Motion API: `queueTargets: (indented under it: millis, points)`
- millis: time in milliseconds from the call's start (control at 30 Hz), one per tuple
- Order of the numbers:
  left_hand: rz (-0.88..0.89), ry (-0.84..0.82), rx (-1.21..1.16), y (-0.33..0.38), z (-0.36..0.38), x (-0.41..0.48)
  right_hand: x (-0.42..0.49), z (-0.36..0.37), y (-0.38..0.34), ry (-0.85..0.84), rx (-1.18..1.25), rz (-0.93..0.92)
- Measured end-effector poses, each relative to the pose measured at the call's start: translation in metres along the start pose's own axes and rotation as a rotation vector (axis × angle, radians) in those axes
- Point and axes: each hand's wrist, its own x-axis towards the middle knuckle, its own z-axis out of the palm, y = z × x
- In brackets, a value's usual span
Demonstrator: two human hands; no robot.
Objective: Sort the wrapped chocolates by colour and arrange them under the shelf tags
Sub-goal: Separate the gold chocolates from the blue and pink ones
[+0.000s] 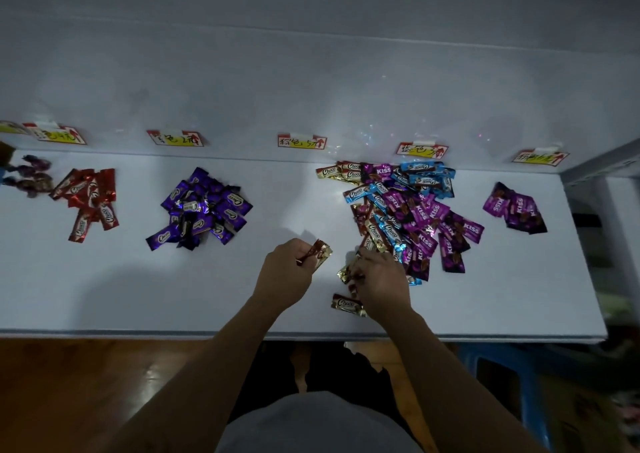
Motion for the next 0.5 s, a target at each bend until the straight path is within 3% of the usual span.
queueTargets:
  millis: [133, 500]
  points:
    - [-0.06, -0.017, -0.007, -0.003, 0.006, 0.002, 0.019, 0.005, -0.006, -0.06, -0.084, -0.136]
    - [-0.121, 0.017, -0.04, -0.003, 0.029, -0.004, 0.027, 0.004, 0.009, -0.144, -0.195, -0.079]
